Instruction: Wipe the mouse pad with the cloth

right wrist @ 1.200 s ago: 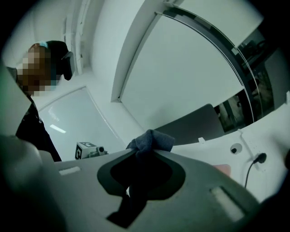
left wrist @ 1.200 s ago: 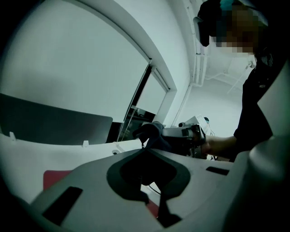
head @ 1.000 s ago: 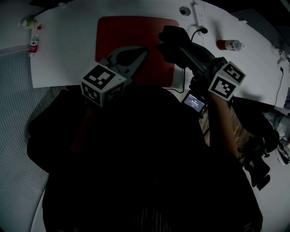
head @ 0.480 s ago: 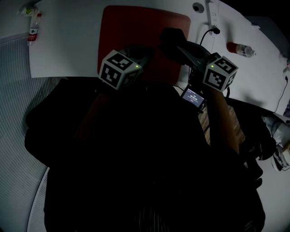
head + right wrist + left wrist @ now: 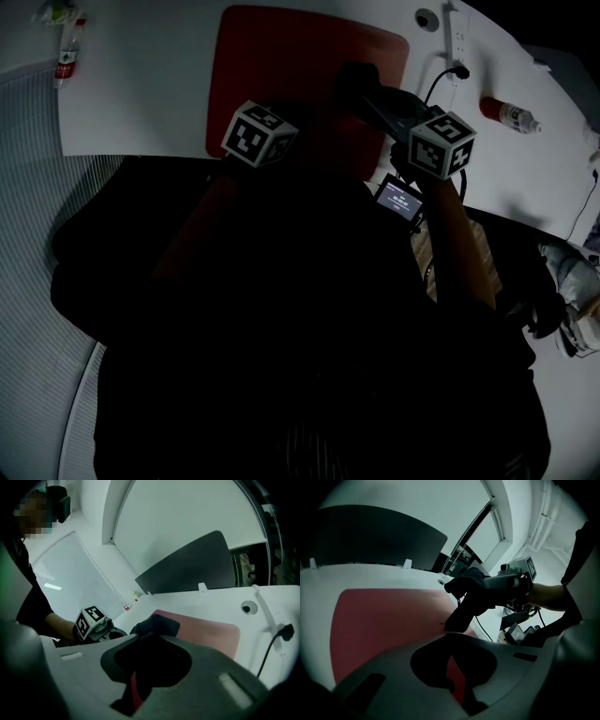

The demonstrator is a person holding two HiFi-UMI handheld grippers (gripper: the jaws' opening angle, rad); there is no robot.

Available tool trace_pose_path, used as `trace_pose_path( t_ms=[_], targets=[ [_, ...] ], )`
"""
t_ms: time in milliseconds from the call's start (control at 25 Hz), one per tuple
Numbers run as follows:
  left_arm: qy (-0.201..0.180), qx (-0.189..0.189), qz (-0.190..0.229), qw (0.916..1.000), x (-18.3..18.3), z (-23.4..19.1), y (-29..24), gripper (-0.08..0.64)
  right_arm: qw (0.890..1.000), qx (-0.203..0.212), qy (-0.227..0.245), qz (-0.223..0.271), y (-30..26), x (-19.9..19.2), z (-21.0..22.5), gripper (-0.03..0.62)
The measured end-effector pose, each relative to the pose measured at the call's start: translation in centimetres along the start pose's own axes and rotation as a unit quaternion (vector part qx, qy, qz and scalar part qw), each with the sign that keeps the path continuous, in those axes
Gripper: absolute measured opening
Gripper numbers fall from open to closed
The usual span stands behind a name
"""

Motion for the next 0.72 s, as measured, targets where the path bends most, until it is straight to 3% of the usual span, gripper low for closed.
trace_pose_path(
  t_ms=[160, 280, 440, 520, 720],
  targets=[
    [0.009, 0.017, -0.026, 0.9995, -1.7, -2.2, -1.3, 0.006, 1.0, -0.017, 0.01, -0.023, -1.9, -1.5, 1.6, 0.037],
    [0.011, 0.028, -0.042, 0.9986, -2.9, -3.4, -2.0, 0.006, 0.996, -0.037, 0.055, -0.063, -3.7, -3.1, 2.6, 0.037],
    [0.009, 0.033, -0.065, 0.9973, -4.1, -4.4, -2.9, 0.006, 0.974, -0.082, 0.142, -0.157, -6.0, -6.8, 5.2, 0.038],
    [0.009, 0.037, -0.073, 0.9966, -4.4, -4.7, -3.3, 0.006, 0.963, -0.094, 0.164, -0.19, -6.7, -8.1, 6.2, 0.038],
    [0.017, 0.032, -0.092, 0.9951, -5.2, -5.0, -4.2, 0.006, 0.959, -0.092, 0.16, -0.213, -7.6, -8.2, 7.3, 0.038]
  ],
)
Point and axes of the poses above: the fingertips, and each gripper's own axes: y backward along the fingers, z to its right, x out of its top, the point moved 1 cm from there along y, backward along the fingers, and after that the axes turned 1 degree about x, right-handed, at the moved point
